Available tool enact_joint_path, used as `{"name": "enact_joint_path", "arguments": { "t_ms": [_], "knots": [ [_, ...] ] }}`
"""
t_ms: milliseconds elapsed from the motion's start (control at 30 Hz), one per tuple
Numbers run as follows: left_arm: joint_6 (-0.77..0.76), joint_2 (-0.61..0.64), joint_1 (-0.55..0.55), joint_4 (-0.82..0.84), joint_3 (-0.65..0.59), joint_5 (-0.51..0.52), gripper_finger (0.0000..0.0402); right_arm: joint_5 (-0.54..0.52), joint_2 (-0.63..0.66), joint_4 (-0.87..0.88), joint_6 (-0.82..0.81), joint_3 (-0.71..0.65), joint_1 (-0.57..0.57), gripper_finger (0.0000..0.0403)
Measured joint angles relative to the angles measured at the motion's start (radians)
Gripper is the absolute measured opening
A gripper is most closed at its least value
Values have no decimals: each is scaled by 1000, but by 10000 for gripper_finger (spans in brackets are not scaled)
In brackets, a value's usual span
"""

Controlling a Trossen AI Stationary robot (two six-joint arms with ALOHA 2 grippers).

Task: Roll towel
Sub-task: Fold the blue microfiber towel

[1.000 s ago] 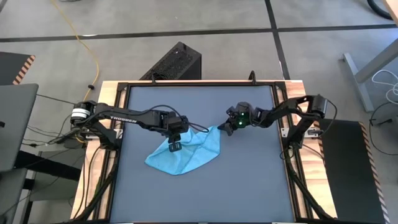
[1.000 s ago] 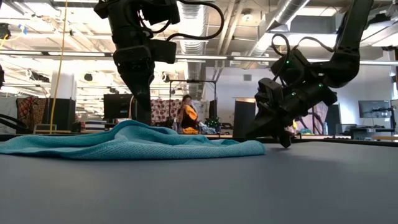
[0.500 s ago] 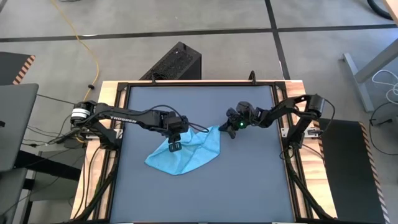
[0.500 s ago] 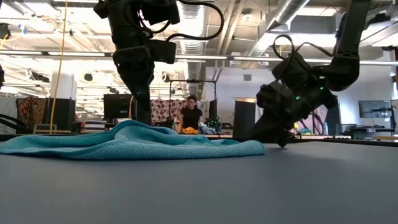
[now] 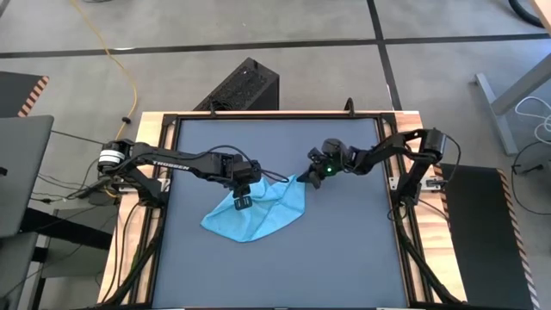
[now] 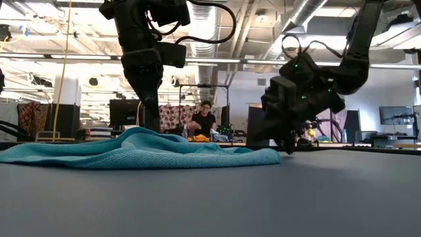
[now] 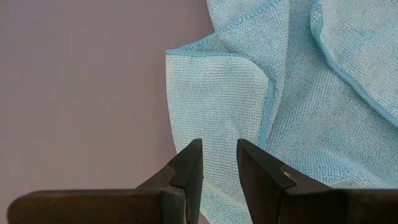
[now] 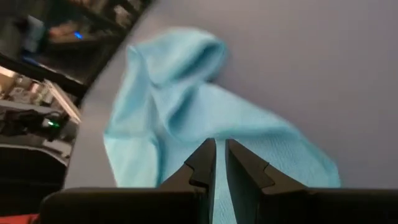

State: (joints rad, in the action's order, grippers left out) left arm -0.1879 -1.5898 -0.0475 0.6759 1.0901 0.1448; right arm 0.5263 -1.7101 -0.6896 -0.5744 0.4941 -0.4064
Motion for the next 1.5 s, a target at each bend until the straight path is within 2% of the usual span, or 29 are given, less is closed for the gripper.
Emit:
{"name": "enact_joint_path", "arguments": {
  "t_ms": [233,333,433,633,767,967,1100,1300,1500],
  "knots": [
    [0,0,0,0,0,0,88,-21,4,170,103,12,0,66],
    [-9,0,0,0,0,0,88,-36,5,193,111,11,-4,86],
    [-16,0,0,0,0,-3,88,-64,4,202,109,11,-14,129],
    [-26,0,0,2,0,-6,88,-127,3,216,109,9,-38,251],
    [-34,0,0,7,0,-8,88,-126,6,224,101,9,-45,297],
    [-34,0,0,18,0,-8,88,-131,8,238,101,7,-50,298],
    [-34,0,0,22,0,-8,88,-133,63,255,100,6,-65,291],
    [-34,0,0,25,0,-7,88,-247,221,455,152,2,-125,290],
    [-22,0,0,21,0,2,88,-252,293,583,214,3,-154,290]
  ]
}}
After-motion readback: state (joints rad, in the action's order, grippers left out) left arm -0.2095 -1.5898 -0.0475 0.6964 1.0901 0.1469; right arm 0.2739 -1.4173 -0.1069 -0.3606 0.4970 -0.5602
